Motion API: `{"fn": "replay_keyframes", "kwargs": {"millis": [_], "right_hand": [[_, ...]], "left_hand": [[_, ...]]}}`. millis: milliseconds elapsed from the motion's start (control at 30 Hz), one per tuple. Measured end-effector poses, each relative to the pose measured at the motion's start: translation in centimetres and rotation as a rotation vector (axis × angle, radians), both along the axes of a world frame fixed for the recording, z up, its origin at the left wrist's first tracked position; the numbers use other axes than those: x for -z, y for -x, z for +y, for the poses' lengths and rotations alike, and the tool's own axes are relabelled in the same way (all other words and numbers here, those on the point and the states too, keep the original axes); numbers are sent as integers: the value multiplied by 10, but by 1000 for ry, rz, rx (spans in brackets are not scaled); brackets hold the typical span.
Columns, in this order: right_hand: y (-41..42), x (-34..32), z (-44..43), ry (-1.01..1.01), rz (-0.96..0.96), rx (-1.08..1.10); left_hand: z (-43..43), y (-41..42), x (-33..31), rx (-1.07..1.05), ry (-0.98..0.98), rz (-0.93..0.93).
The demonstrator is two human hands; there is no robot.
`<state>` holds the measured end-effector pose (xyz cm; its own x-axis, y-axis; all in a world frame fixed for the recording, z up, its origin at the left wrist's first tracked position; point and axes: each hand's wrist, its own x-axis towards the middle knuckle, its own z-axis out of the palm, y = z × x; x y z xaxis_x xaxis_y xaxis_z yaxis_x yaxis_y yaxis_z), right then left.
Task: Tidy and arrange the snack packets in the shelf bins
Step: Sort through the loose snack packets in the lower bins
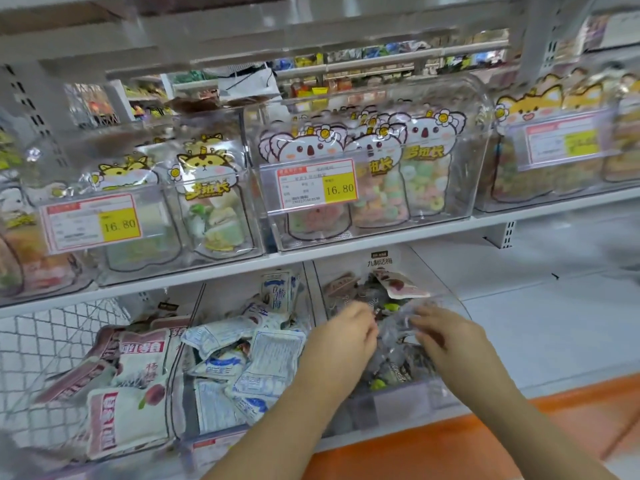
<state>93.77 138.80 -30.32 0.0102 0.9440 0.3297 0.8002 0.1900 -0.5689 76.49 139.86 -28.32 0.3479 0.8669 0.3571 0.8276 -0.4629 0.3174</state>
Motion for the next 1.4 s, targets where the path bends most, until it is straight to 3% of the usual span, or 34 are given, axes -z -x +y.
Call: {"fn": "replay_keyframes", "kwargs": {"millis": [167,267,333,400,500,700,867,1033,1167,1333,1400], "right_hand": [[-16,7,2,252,-226,-100],[-17,6,3,270,-226,-97],[-12,2,3,226,-205,-77],[-5,-4,1,151,-166,-96],[17,-15,-6,98,-51,-227],[75,-13,-20,99,-113,-498],[124,-2,-25,-11,-275,-619],[151,4,-20,10,-459,-621],[158,6,-13,-30,-465,-592],[158,2,1,-126,-331,-495],[154,-4,8,-73,-355,-497]], "left_hand": [[15,-10,5,-9,-87,394],[15,-10,0,27,6,624],[11,-7,-2,112,130,678],[1,2,-6,167,185,612],[-18,33,-11,152,98,395],[-46,129,-7,-146,-1,68],[-60,172,5,-248,8,93],[-60,181,21,-207,187,217],[-54,179,24,-199,165,106],[-45,182,20,-159,144,-101],[-42,187,22,-149,124,-109]]}}
